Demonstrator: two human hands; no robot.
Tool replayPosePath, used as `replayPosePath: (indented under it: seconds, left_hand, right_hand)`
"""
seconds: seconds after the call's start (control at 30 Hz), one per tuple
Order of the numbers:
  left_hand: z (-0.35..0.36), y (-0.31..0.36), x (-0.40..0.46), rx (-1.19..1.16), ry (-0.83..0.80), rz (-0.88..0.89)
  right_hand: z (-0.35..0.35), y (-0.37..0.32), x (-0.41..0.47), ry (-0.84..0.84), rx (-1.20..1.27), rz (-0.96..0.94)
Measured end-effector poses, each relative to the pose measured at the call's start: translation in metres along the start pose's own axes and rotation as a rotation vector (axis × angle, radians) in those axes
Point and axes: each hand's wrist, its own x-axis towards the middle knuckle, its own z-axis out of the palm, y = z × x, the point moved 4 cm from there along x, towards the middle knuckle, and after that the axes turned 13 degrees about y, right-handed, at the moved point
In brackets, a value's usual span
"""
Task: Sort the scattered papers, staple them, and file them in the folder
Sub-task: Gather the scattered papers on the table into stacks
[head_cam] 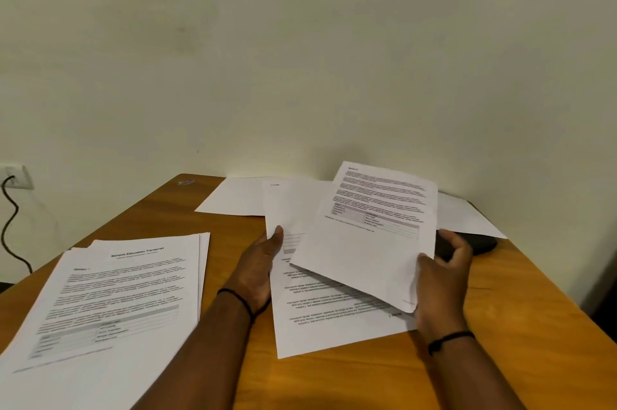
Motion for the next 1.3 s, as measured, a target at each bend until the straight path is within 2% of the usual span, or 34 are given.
replayPosePath:
  seconds: [0.17, 0.33, 0.47, 0.53, 0.6, 0.67, 0.7, 0.77, 0.8, 0.97, 1.17, 1.23, 1.3]
  left_hand:
    - [0.0, 0.0, -0.001, -0.003, 0.025, 0.0]
    - [0.0, -0.001, 0.001, -0.016, 0.051, -0.042]
    - [0.001, -0.001, 0.002, -0.02, 0.046, -0.017]
    - [0.003, -0.001, 0.001, -0.016, 0.034, 0.002]
    - [0.005, -0.002, 0.0, -0.005, 0.009, 0.01]
    - [0.006, -0.001, -0.002, -0.004, -0.016, 0.022]
    - [0.006, 0.0, -0.002, -0.006, -0.018, 0.031]
    - [0.006, -0.001, 0.0, -0.011, -0.014, 0.043]
    - [0.007, -0.001, 0.0, -0.012, -0.002, 0.045]
    - [0.009, -0.004, -0.003, -0.005, 0.022, 0.037]
    - [0.003, -0.003, -0.002, -0.003, 0.06, 0.032]
    - [0.001, -0.004, 0.0, -0.006, 0.081, 0.019]
    - [0.001, -0.004, 0.001, -0.004, 0.097, 0.01]
  right_hand:
    - [0.01, 0.012, -0.015, -0.143, 0.093, 0.255]
    - [0.018, 0.006, -0.021, -0.261, 0.19, 0.304]
    - [0.028, 0.0, -0.038, -0.535, 0.158, 0.275]
    - [0.031, 0.01, -0.047, -0.649, -0.11, 0.11]
    - [0.033, 0.021, -0.054, -0.642, -0.461, -0.297]
    - [0.032, 0.016, -0.061, -0.492, -0.61, -0.837]
    - [0.032, 0.011, -0.064, -0.415, -0.631, -1.026]
    - [0.03, 0.001, -0.068, -0.257, -0.678, -1.244]
    - [0.029, -0.004, -0.068, -0.205, -0.69, -1.284]
    - [0.026, -0.006, -0.069, -0.211, -0.674, -1.266]
    - [0.022, -0.004, -0.062, -0.178, -0.625, -1.147]
    - [0.021, -0.001, -0.056, -0.206, -0.537, -1.043]
    - [0.019, -0.001, -0.048, -0.226, -0.388, -0.813]
